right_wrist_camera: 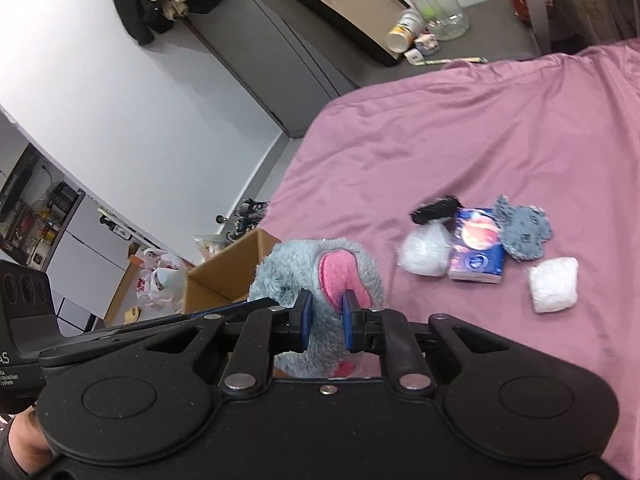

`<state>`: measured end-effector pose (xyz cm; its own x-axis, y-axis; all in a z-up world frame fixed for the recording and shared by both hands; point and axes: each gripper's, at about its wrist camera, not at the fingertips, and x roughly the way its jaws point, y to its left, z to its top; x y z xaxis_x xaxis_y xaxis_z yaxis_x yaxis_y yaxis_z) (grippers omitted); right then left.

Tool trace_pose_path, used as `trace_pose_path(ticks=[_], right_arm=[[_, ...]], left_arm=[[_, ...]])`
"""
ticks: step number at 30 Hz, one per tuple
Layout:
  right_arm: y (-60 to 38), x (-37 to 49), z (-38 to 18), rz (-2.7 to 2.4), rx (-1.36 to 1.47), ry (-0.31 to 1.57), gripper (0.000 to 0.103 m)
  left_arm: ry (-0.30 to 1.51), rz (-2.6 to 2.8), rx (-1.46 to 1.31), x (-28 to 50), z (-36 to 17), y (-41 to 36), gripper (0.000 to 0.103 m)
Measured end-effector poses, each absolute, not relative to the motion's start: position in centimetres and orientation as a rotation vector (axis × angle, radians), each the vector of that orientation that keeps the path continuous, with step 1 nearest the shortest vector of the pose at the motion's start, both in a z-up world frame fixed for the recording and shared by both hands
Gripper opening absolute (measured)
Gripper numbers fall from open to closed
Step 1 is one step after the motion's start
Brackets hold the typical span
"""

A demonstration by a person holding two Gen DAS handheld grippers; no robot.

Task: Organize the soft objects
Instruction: 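Lift the blue-grey plush with the right gripper and carry it over the box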

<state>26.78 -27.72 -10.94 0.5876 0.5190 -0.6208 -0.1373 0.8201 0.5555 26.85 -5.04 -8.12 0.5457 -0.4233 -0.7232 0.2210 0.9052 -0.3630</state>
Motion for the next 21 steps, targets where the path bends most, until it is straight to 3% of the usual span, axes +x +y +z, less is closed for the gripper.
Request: trace_pose_path(ticks=[21], right_arm=[[-18.4,26.0,-8.3,0.548,0.419,0.813,0.015]], left_arm=[[0.814,-0.267,-0.281,22.5,-5.6,4.2,0.014]])
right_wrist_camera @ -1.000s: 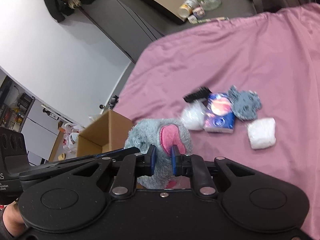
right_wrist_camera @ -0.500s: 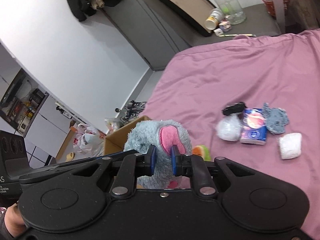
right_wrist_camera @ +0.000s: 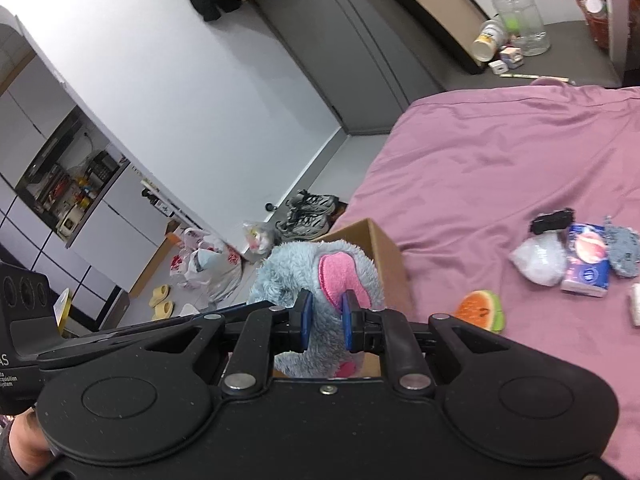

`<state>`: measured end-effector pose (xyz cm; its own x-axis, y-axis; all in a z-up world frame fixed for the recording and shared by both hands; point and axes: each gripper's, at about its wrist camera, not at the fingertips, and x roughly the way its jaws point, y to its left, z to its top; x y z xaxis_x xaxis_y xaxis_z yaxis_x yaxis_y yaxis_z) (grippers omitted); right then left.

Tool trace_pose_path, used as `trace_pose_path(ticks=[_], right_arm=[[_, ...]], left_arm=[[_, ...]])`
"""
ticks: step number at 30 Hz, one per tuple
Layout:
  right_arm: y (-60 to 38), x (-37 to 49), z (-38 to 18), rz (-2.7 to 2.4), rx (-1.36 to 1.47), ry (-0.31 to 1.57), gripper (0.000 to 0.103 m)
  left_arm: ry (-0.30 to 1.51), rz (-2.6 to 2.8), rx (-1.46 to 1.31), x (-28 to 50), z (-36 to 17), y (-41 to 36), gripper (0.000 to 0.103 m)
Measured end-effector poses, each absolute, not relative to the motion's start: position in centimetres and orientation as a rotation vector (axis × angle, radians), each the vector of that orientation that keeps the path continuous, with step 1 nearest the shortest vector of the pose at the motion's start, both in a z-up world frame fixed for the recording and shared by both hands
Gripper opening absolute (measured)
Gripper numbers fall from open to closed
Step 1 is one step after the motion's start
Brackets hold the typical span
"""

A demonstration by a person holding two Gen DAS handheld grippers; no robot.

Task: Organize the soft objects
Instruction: 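Lift the blue-grey plush with the right gripper and carry it over the box, then lower the plush into the box and open the right gripper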

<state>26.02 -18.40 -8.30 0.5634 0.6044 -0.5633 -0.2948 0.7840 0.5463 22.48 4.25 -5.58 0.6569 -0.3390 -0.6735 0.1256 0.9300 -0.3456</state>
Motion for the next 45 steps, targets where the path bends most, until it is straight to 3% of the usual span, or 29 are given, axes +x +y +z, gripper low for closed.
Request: trace_pose_path(ticks=[23,45], right_arm=[[-9.9,27.9,-11.0,0.595,0.347,0.876,0.016],[-8.4,32.4,-14.1,0.520,0.358,0.946,0.016]], left_arm=[[0.813,-0.183,-0.356,23.0,-9.4,12.8,0.014],[0.883,-0.119,-0.304,27.5,-12.6,12.6,0.016]])
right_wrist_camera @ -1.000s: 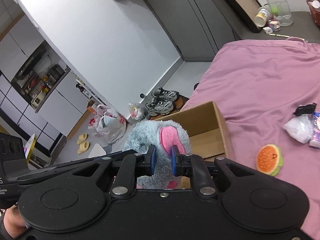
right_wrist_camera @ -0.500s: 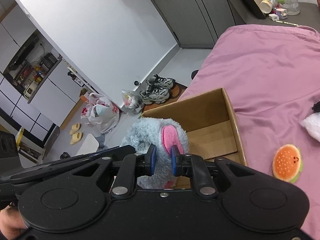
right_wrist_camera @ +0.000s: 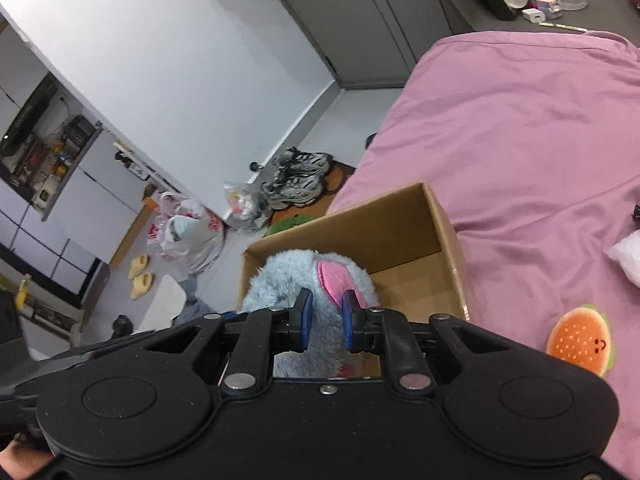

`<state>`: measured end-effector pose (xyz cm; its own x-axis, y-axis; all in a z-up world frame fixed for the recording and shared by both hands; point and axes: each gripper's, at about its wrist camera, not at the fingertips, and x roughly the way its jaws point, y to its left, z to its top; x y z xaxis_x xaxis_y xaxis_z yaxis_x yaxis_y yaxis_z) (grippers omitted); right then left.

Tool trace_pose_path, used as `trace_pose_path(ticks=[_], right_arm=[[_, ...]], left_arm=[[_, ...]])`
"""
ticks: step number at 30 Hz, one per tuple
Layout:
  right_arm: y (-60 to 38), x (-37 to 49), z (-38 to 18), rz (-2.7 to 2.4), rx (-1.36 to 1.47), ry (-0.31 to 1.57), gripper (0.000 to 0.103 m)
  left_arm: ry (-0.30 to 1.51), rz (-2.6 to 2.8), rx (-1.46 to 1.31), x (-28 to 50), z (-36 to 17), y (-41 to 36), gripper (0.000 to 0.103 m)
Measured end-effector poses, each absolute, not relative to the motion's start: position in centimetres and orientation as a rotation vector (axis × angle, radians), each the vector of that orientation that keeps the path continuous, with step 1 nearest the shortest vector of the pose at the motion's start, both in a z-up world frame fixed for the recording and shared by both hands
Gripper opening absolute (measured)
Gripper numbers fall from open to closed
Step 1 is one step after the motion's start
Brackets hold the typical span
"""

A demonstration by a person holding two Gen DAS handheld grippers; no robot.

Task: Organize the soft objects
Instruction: 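Lower the plush into the box and open the right gripper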

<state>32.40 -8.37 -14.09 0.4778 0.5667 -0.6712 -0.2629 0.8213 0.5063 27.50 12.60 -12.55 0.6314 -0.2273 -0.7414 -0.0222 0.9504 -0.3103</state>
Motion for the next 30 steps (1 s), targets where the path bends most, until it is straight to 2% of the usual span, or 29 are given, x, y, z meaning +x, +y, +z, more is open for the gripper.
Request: trace_pose_path(ticks=[2,3,5,7,9,11,14,18,20,23,26,30], right_arm=[[-8.2,32.7,-14.7,0.515,0.356,0.968,0.017],[-8.1,32.7,-15.0,0.526,0.362,0.983,0.022],[-7.9,32.7,-14.9,0.569,0.363,0.985,0.023],[-7.8,32.4,-14.2,0.582,0.342,0.968,0.043],[-8.0,32.1,-13.4,0.574,0.332,0.948,0.052],[-8.6,31.8,-12.6,0.579,0.342,0.939,0.053],[-9.6,31.3,-11.5,0.573,0.339,0.929,0.056],[-10.8,30.1,-10.0,0.563,0.311,0.894,0.077],[-11.1,29.5,-9.4,0.566,0.291,0.883,0.082],[-12.0,28.8,-8.7,0.550,0.268,0.883,0.087],[-13.0,28.1,-8.1,0.544,0.262,0.875,0.088],[-14.4,27.1,-7.8,0.534,0.247,0.872,0.097]], left_arm=[[0.896,-0.102,-0.288,27.3,-12.7,12.6,0.019],[0.897,-0.098,-0.285,27.2,-12.6,12.6,0.019],[0.904,-0.088,-0.274,27.0,-12.5,12.5,0.024],[0.900,-0.062,-0.240,26.8,-12.1,12.3,0.033],[0.889,-0.037,-0.217,26.7,-11.7,12.2,0.043],[0.874,-0.012,-0.215,26.4,-11.2,12.1,0.052],[0.857,0.012,-0.203,26.1,-10.4,11.7,0.060],[0.807,0.026,-0.178,25.3,-9.0,10.8,0.070],[0.779,0.019,-0.180,24.7,-8.4,10.5,0.076],[0.762,0.022,-0.186,23.9,-7.8,10.0,0.081],[0.781,0.035,-0.174,23.5,-7.6,9.3,0.081],[0.786,0.029,-0.134,22.5,-7.0,8.3,0.082]])
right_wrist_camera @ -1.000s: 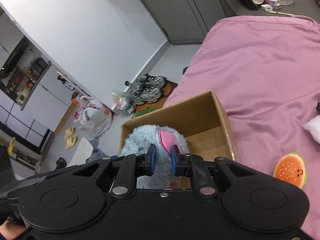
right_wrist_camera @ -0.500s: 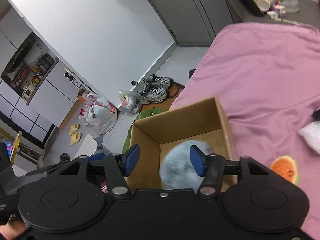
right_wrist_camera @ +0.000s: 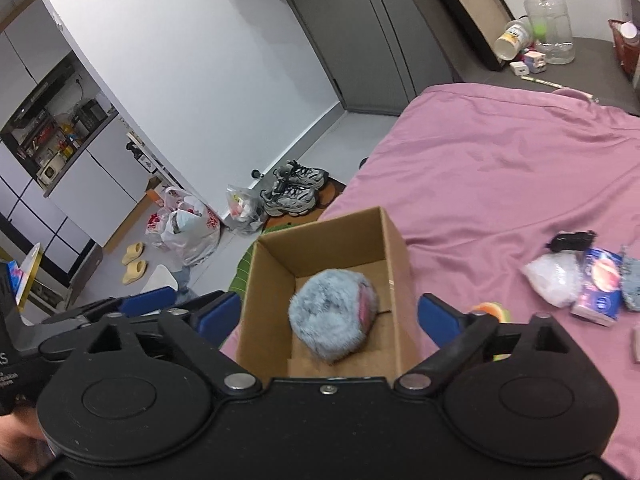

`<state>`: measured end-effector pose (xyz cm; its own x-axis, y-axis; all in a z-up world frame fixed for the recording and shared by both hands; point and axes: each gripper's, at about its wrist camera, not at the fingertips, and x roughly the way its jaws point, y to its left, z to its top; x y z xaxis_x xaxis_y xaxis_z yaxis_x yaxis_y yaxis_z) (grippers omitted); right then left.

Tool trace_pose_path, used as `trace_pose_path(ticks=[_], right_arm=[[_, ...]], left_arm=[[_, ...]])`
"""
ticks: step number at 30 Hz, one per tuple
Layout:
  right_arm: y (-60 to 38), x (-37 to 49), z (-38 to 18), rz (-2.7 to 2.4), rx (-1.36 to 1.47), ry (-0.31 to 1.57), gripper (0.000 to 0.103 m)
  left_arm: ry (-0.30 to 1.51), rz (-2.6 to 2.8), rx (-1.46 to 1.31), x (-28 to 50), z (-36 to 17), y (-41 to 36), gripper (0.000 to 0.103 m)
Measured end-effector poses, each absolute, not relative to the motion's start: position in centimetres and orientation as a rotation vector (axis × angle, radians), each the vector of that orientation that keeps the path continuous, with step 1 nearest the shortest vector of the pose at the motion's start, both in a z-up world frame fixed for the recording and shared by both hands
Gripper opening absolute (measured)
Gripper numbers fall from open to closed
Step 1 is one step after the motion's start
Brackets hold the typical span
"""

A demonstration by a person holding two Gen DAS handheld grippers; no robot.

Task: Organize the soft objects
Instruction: 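Lower the plush into the box and open the right gripper, then move the left gripper to the hamburger plush while the right gripper approaches the white roll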

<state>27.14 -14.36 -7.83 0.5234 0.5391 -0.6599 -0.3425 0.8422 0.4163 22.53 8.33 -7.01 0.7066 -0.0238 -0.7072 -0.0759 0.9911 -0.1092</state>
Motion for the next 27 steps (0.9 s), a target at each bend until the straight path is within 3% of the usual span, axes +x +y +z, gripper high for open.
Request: trace_pose_path(ticks=[27], right_arm=[[-27.1,23.0,-6.9,0.362,0.306,0.864,0.097]], left_arm=[[0.811,-0.197,-0.083,21.0,-3.3,-0.1,0.082]])
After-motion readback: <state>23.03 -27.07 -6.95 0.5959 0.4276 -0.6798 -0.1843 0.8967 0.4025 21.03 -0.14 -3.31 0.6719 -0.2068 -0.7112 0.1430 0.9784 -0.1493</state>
